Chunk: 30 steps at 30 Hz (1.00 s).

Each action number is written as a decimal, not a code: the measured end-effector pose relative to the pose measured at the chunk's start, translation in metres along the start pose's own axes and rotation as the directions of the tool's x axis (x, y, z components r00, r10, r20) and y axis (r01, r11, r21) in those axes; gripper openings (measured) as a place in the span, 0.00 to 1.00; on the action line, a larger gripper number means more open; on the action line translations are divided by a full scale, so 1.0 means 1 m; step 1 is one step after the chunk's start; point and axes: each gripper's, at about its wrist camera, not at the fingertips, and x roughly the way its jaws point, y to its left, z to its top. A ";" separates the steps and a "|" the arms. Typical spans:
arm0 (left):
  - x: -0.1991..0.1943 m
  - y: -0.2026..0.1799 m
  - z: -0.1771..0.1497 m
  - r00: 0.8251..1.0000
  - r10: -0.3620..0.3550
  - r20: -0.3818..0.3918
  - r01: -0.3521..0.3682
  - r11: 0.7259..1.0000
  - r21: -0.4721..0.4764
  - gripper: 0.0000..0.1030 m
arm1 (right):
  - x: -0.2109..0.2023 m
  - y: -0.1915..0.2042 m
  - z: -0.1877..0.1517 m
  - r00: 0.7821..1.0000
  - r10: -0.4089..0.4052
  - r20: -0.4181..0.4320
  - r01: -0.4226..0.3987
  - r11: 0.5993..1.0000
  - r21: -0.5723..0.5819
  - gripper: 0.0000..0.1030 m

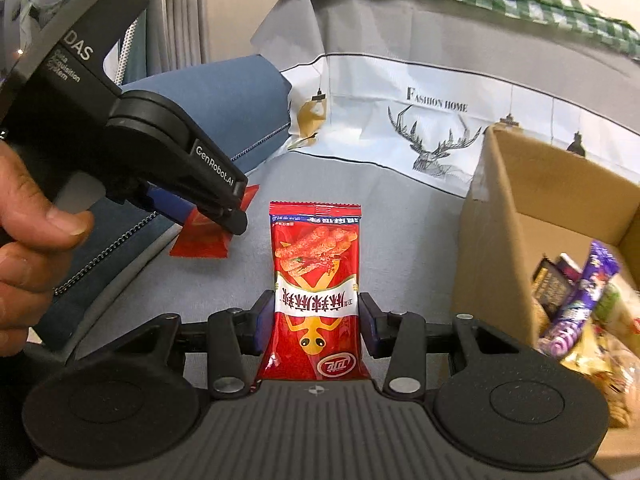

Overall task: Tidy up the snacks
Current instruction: 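Carry the red square pack and red strip bag with both tools over the box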

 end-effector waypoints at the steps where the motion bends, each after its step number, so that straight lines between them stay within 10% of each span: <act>1: -0.001 -0.001 -0.001 1.000 -0.002 0.000 0.002 1.000 0.001 0.46 | -0.004 0.001 -0.001 1.000 -0.004 0.005 0.004 1.000 -0.001 0.44; 18: -0.034 -0.028 0.008 0.993 -0.112 0.039 0.113 0.993 -0.023 0.46 | -0.075 -0.039 0.043 0.978 -0.039 0.203 0.026 0.997 0.067 0.44; 30: -0.053 -0.094 0.011 0.959 -0.210 0.192 0.201 0.977 0.064 0.46 | -0.140 -0.157 0.082 0.901 -0.237 0.363 0.187 0.968 0.168 0.44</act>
